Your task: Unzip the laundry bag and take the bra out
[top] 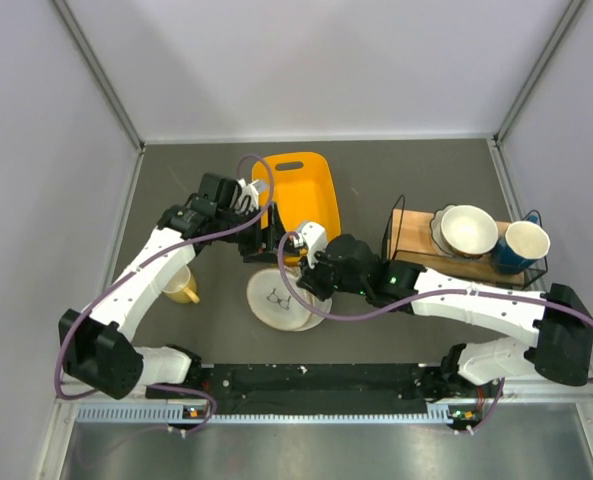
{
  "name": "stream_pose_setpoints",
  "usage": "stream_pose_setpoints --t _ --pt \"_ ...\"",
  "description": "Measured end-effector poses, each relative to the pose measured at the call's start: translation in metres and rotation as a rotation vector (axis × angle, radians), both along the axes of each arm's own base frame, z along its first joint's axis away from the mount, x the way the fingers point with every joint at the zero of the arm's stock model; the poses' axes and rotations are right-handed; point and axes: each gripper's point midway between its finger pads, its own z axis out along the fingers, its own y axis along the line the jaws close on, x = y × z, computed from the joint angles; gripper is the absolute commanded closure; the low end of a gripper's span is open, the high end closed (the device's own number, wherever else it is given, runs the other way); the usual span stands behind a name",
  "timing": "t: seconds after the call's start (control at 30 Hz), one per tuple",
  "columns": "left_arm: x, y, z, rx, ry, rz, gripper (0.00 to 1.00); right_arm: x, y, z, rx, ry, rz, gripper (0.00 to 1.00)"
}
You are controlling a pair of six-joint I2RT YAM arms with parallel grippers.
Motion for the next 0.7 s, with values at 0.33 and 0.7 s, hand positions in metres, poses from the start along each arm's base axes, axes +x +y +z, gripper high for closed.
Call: stream_pose_setpoints --t 0.33,0.7 --pt "0.001 -0.015 0.023 -0.122 0.030 0.004 0.37 0.000 -0.002 -0.001 -0.025 -0.032 0.033 1.00" --pt "-0.018 -0.021 -0.002 -0.200 0.176 0.018 0.39 0.000 -0.003 -0.005 -0.047 -0.048 0.049 1.00"
